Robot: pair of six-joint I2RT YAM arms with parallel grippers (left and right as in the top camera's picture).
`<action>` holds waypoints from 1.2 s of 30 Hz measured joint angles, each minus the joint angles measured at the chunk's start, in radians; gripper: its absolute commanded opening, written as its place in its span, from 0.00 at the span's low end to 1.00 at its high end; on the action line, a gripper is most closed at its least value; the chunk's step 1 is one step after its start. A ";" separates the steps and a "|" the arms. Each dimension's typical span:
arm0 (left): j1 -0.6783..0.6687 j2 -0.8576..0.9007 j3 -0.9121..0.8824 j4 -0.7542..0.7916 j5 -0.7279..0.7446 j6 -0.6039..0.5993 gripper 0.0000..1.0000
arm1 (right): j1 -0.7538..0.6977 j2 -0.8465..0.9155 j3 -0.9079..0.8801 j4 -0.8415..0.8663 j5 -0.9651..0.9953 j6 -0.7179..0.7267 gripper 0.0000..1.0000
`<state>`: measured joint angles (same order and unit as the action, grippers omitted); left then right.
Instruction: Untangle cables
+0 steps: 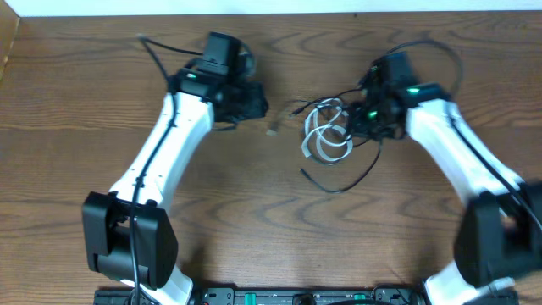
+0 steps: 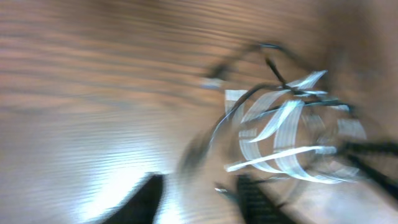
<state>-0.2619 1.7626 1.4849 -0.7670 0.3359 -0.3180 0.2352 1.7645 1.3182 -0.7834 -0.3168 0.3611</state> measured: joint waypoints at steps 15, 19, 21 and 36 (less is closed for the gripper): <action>0.007 -0.057 0.000 0.057 0.288 0.002 0.75 | -0.021 -0.227 0.000 -0.040 -0.042 -0.032 0.01; -0.066 -0.063 0.000 0.073 0.349 0.014 0.75 | -0.021 -0.246 0.003 -0.009 -0.106 -0.044 0.01; -0.106 -0.063 0.000 0.078 0.367 0.039 0.75 | -0.022 -0.274 0.017 -0.010 -0.123 -0.048 0.01; -0.161 -0.008 0.000 0.190 0.355 -0.002 0.75 | -0.092 -0.514 0.126 -0.020 -0.181 0.002 0.01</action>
<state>-0.4229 1.7542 1.4849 -0.5766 0.6907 -0.3202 0.1432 1.2503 1.4441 -0.8032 -0.4980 0.3634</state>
